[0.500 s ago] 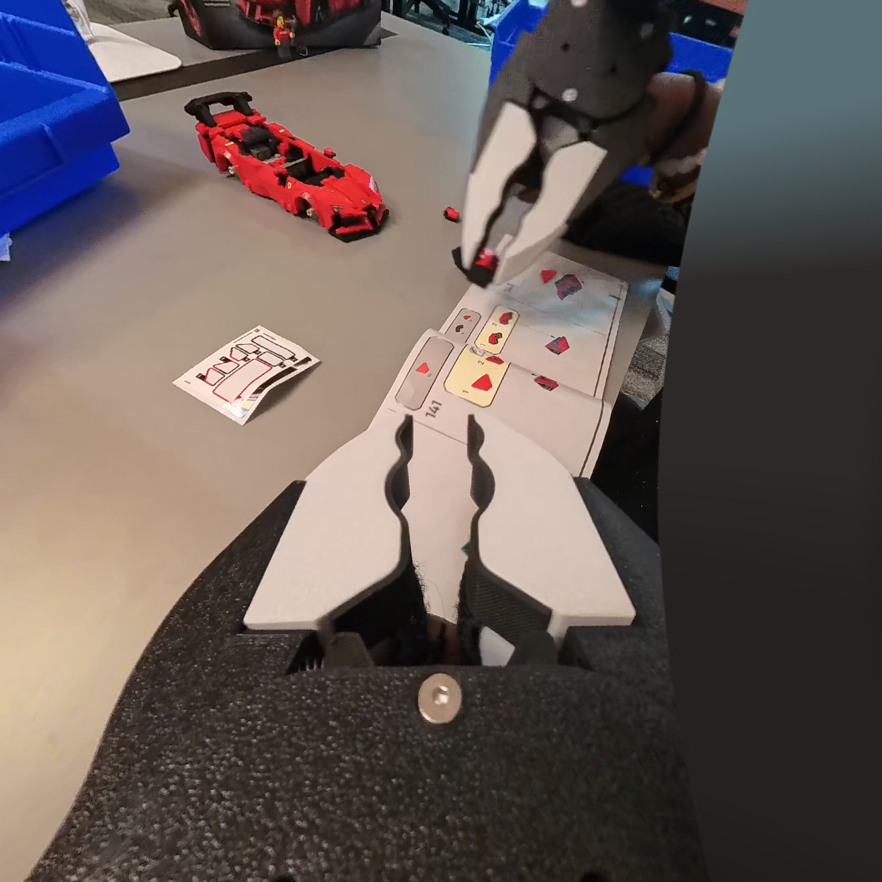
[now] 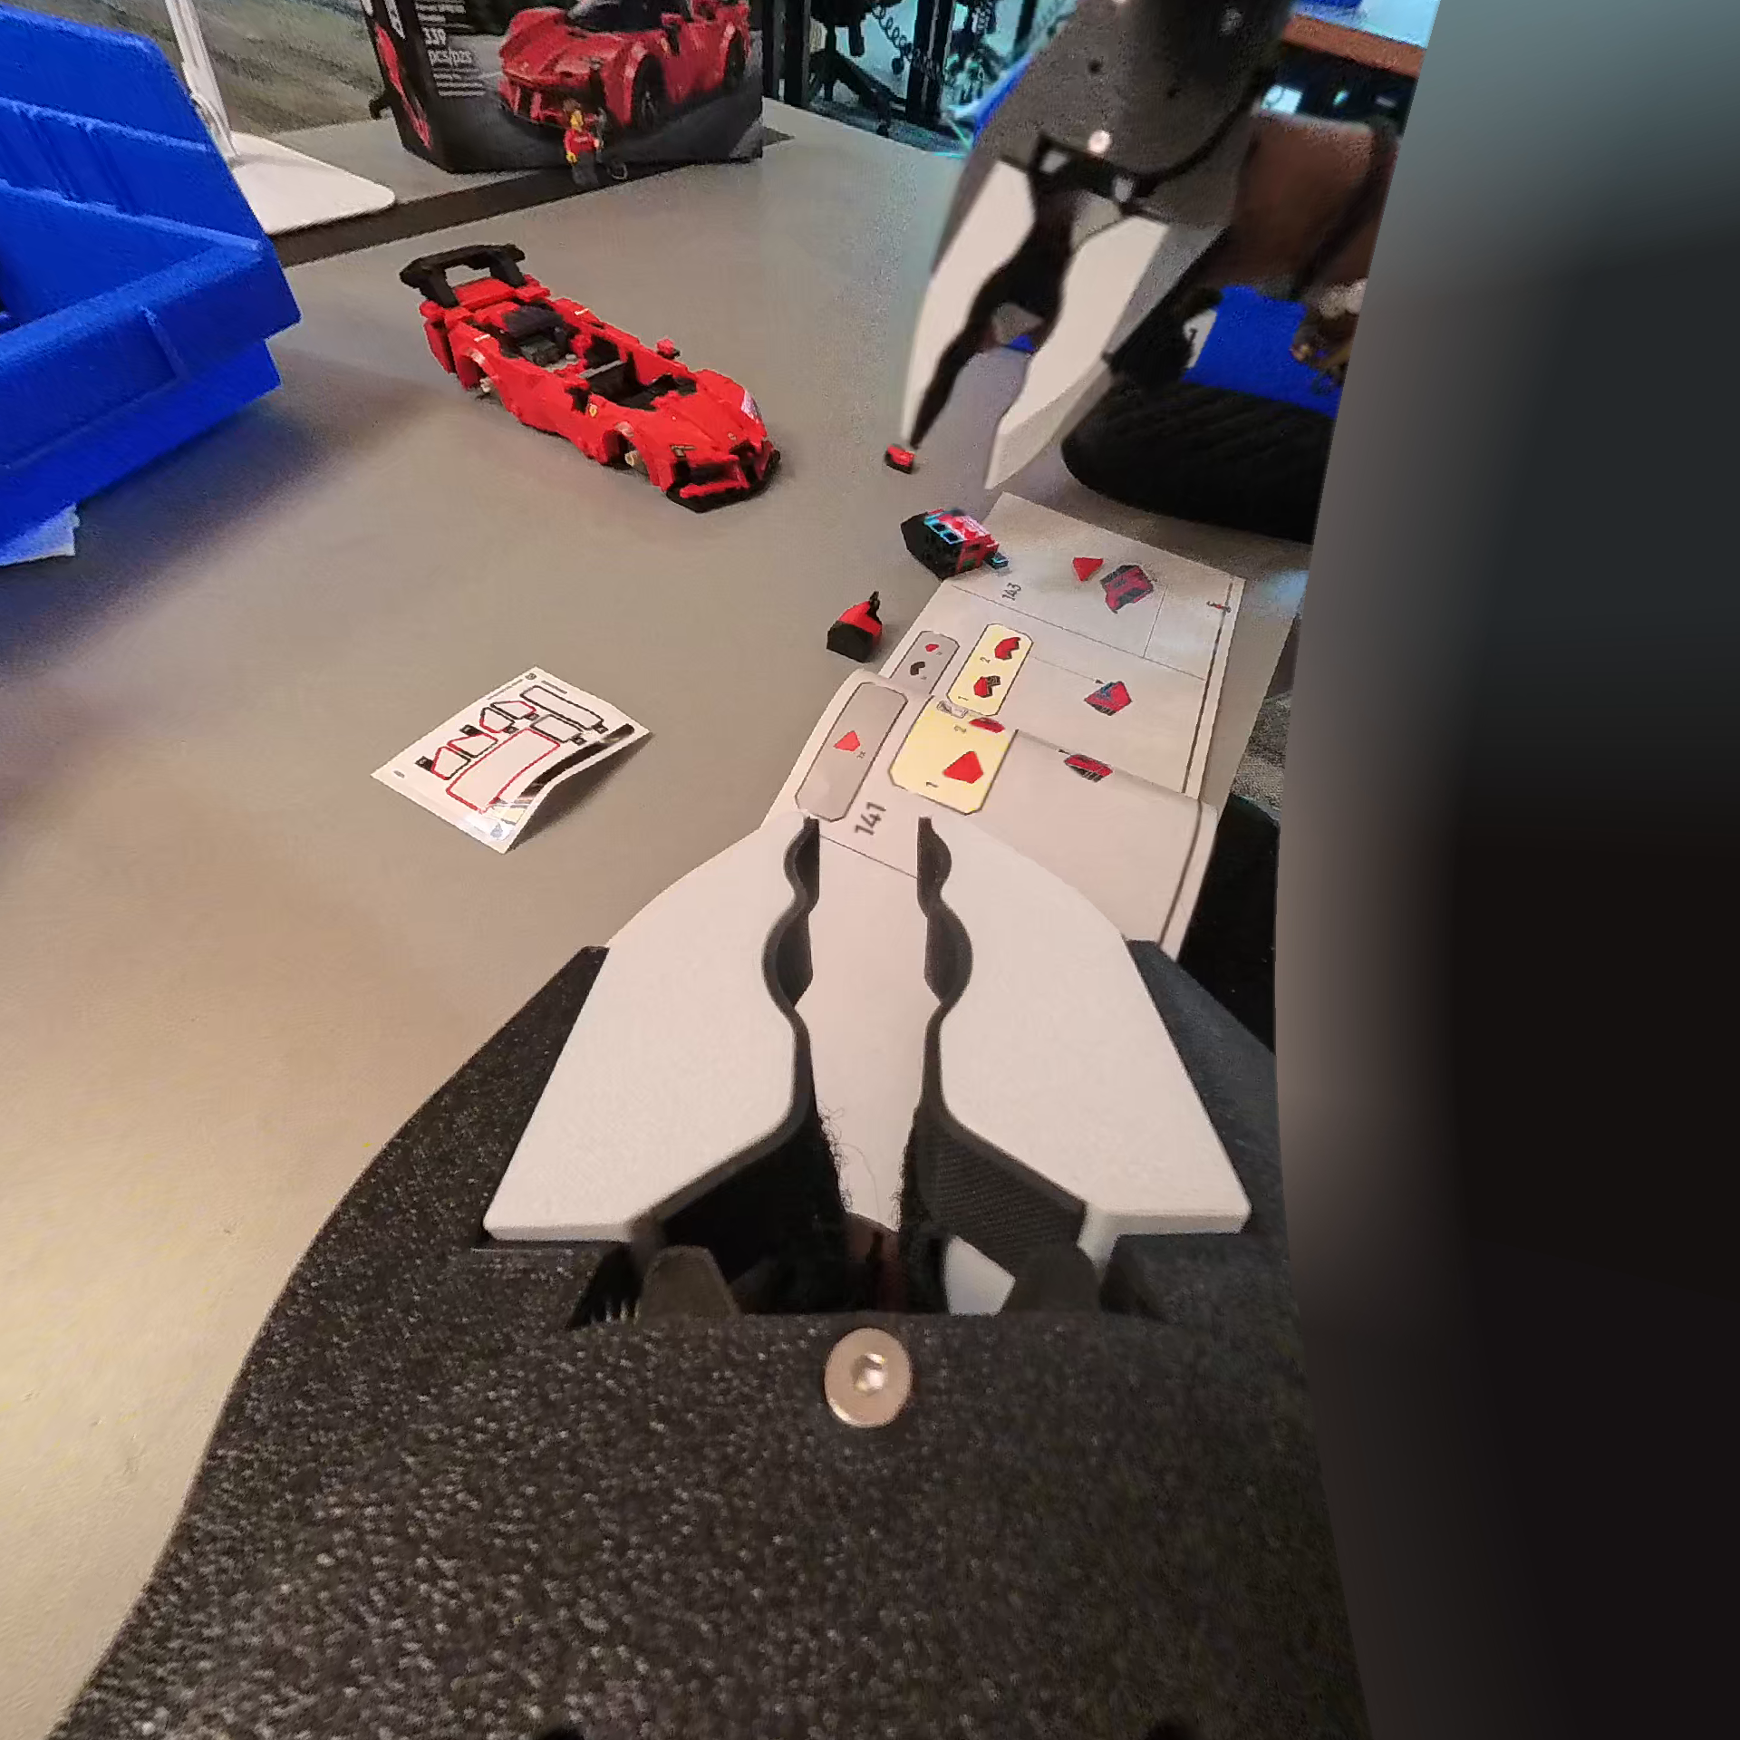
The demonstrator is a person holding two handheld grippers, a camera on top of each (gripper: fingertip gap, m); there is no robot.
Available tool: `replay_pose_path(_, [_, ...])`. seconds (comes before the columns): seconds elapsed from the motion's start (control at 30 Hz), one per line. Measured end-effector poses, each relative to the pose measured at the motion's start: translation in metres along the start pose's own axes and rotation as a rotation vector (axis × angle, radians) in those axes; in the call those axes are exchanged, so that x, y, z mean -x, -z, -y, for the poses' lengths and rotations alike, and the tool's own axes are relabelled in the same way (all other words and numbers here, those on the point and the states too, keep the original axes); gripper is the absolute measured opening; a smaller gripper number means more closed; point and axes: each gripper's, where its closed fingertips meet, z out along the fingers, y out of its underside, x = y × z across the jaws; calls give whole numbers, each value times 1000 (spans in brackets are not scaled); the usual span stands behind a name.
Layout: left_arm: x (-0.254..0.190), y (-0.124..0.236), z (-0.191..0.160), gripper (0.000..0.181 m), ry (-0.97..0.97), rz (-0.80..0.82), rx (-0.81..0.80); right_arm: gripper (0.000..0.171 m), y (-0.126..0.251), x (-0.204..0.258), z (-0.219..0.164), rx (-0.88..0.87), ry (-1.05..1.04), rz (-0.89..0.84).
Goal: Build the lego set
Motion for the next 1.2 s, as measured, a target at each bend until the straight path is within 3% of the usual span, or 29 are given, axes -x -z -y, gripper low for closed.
replay_pose_path(0.1, [2, -4, -1, 19, 14, -9, -8, 42, -4, 5, -25, 28, -62, -26])
replay_pose_path(0.33, [-2, -9, -1, 19, -10, -11, 13, 45, -25, 3, -24, 34, -53, -86])
replay_pose_path(0.4, [-3, -9, 0, 19, -11, -15, 7, 35, -28, 3, -24, 44, -31, -75])
replay_pose_path(0.5, [-2, -9, -2, 19, -4, -16, 11, 35, -22, 0, -22, 37, -12, -73])
replay_pose_path(0.6, [-2, -7, 0, 19, -4, -18, -3, 35, 9, -32, -12, -19, -71, -158])
replay_pose_path(0.7, [-3, -7, 2, 19, 5, -31, -24, 35, 33, -91, -17, 31, -193, -301])
replay_pose_path(0.87, [-8, -11, 2, 19, -12, -42, -16, 35, 15, -151, -39, 160, -317, -315])
replay_pose_path(1.2, [-12, -19, 1, 19, -19, -60, 9, 35, -2, -170, -53, 227, -319, -293])
